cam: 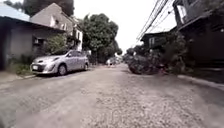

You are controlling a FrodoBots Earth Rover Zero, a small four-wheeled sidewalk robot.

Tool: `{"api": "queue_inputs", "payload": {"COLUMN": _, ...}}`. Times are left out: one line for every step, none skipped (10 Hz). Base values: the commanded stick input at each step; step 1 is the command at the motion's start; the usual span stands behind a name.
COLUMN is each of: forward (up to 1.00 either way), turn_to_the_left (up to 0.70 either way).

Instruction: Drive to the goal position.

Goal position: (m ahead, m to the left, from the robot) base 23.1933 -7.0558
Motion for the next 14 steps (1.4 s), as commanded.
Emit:
{"api": "queue_inputs", "payload": {"forward": 1.00, "turn_to_the_left": 0.27}}
{"api": "queue_inputs", "payload": {"forward": 1.00, "turn_to_the_left": 0.27}}
{"api": "queue_inputs", "payload": {"forward": 1.00, "turn_to_the_left": 0.27}}
{"api": "queue_inputs", "payload": {"forward": 1.00, "turn_to_the_left": 0.27}}
{"api": "queue_inputs", "payload": {"forward": 1.00, "turn_to_the_left": 0.16}}
{"api": "queue_inputs", "payload": {"forward": 1.00, "turn_to_the_left": 0.00}}
{"api": "queue_inputs", "payload": {"forward": 1.00, "turn_to_the_left": 0.00}}
{"api": "queue_inputs", "payload": {"forward": 1.00, "turn_to_the_left": 0.00}}
{"api": "queue_inputs", "payload": {"forward": 1.00, "turn_to_the_left": 0.00}}
{"api": "queue_inputs", "payload": {"forward": 1.00, "turn_to_the_left": 0.00}}
{"api": "queue_inputs", "payload": {"forward": 1.00, "turn_to_the_left": 0.00}}
{"api": "queue_inputs", "payload": {"forward": 1.00, "turn_to_the_left": 0.00}}
{"api": "queue_inputs", "payload": {"forward": 1.00, "turn_to_the_left": 0.00}}
{"api": "queue_inputs", "payload": {"forward": 1.00, "turn_to_the_left": 0.00}}
